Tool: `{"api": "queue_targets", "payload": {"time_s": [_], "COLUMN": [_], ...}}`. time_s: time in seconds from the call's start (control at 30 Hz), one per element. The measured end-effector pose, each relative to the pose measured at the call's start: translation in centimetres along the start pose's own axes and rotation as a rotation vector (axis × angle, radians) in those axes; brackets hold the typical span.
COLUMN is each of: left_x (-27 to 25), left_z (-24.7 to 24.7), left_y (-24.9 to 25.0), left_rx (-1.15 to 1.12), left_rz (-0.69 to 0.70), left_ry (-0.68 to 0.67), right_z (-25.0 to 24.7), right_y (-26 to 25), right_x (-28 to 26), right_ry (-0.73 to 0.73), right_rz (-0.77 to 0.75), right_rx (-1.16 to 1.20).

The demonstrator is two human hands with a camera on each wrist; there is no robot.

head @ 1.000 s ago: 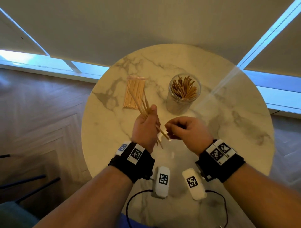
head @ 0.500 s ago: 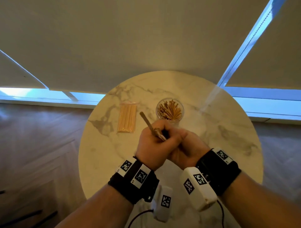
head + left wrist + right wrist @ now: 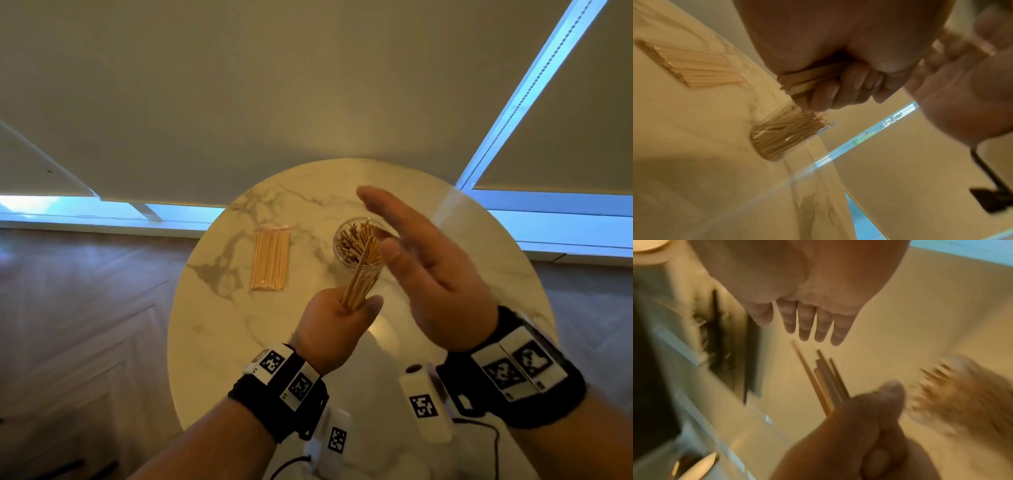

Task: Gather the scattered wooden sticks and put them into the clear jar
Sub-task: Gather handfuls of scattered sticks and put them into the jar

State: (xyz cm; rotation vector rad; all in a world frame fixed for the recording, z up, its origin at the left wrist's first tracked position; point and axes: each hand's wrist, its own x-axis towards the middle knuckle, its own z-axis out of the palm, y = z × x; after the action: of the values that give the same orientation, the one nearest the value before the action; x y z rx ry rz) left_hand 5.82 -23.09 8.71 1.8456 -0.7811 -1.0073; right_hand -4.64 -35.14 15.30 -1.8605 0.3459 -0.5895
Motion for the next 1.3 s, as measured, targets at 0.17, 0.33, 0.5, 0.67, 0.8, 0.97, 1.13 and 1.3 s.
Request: {"api": "queue_targets", "payload": {"time_s": [0.17,0.33,0.5,0.67,0.8,0.97,1.13,1.3], "left_x": [1.0,2.3,4.3,7.1,8.9,9.5,10.1,11.4], "left_z": [-0.7,-1.6,-2.9,-3.2,-3.3,-4.9,-4.5,-3.5], "left_y": [-0.1,-0.1,2.7,4.6,4.4,0.6,-2.4,-4.5], "left_rx": [0.012,0.158,0.373,0.37,0.235,0.323,0.323,0.175], "left_rz": [0.034,0.082,0.132,0.209,0.293,0.317,0.1,0.099], "left_ry": [-0.008,-0.021,0.043,0.007,0.014,0.097,-0.076,-0.078], "right_z": [2.1,2.0,1.7,1.2,0.1,-2.2,0.1,2.8], "right_y": [0.8,1.4,1.3,1.0,1.6,1.4,4.6,9.6], "right_x": [0.4,0.4,1.4,3.2,4.7,5.5,7.3,5.7], "right_ry": [-0.211,0.011,0.048,0.175,0.256,0.348,0.037,-0.238], "right_rz": [-0.06,0.109,0.261,0.347,0.422,0.392,0.351,0.298], "right_rx": [-0.431,-0.396,-0.432,-0.419,-0.535,-0.744,-0.97,-1.113]}}
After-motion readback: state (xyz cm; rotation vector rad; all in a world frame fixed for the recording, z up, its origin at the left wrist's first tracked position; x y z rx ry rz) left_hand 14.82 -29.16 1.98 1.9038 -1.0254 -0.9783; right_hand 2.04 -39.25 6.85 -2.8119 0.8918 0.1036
